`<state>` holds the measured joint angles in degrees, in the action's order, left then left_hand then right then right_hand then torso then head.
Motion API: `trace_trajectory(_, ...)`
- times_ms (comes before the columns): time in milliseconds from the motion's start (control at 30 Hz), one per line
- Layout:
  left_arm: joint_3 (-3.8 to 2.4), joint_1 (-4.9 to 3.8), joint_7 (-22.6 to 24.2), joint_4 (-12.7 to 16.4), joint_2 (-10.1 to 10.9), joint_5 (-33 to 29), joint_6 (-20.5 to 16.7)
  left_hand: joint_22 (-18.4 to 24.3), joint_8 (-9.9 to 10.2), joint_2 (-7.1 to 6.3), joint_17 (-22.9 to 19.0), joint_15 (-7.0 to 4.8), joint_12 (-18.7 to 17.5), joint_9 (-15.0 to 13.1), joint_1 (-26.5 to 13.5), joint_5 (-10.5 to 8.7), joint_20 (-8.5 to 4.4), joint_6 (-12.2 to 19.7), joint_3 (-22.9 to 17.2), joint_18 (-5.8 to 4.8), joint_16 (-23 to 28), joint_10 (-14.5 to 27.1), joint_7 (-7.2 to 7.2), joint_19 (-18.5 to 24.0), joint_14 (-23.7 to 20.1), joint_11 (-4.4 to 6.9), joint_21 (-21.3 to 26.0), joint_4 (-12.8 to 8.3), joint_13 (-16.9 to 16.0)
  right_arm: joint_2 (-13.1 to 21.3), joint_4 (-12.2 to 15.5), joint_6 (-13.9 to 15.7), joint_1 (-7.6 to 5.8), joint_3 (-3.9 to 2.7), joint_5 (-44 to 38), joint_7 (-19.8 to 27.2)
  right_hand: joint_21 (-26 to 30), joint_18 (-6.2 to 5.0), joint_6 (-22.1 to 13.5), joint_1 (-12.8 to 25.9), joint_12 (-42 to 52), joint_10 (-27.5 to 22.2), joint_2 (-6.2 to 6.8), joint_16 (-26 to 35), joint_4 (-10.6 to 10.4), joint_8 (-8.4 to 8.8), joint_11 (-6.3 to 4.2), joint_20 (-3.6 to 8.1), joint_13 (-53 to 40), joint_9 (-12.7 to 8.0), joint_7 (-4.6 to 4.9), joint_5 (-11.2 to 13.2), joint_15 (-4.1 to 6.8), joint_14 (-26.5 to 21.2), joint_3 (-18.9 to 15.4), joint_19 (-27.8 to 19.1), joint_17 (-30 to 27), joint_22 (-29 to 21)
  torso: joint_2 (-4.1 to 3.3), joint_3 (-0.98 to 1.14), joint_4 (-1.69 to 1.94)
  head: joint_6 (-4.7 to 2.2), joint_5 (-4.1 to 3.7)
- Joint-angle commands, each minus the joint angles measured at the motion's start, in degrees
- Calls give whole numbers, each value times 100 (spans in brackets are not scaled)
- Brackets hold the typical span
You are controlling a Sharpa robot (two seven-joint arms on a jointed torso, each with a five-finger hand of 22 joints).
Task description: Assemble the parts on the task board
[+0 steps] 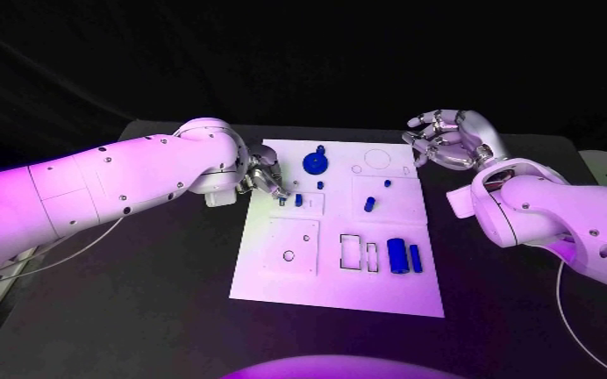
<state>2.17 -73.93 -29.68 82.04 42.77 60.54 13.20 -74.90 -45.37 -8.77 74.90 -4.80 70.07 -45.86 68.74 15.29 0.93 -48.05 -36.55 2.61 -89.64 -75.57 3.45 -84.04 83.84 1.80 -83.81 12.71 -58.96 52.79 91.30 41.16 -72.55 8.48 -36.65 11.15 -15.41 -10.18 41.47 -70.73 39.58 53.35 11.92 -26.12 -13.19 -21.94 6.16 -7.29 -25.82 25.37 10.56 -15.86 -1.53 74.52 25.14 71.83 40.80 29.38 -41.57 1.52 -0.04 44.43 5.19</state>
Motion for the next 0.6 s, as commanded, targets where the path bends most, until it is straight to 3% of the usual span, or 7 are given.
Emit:
trace_trajectory(33, -4, -12, 18, -13, -28, 96, 246, -380, -38, 21, 1510, -35, 17, -9, -9, 37, -36, -66, -750, -10, -36, -38, -125, -101, 616, 14, -32, -735, 1, -4, 4, -22, 3, -1, -30, 52, 36, -21, 10, -5, -24, -46, -68, 34, -26, -26, 0, -3, 6, -6, 28, -31, -10, 43, 9, 29, 8, -6, 5, -3, 3, 8, -1)
trace_trajectory(300, -3, -15, 9, -40, -42, 138, 424, -385, -43, 13, 1510, -34, 22, -10, -10, 37, -37, -60, -762, -11, -36, -42, -125, -103, 616, 14, -34, -752, -6, -5, 1, -25, 4, -1, -30, 52, 54, -22, 8, -16, -31, -38, -70, 63, -24, -32, 0, -3, 36, -13, 29, -45, -11, 52, 6, 41, 28, -31, 7, -10, 9, 23, 0)
trace_trajectory(600, -3, -15, 12, -87, -80, 178, 348, -385, -43, 13, 1510, -34, 22, -10, -10, 37, -37, -60, -762, -11, -36, -42, -125, -103, 616, 14, -34, -752, -6, -8, 2, -21, 7, -1, -30, 60, 54, -22, 8, -16, -31, -38, -70, 63, -24, -32, 0, -3, 36, -13, 29, -45, -11, 52, 6, 41, 28, -31, 4, -10, 3, 23, 4)
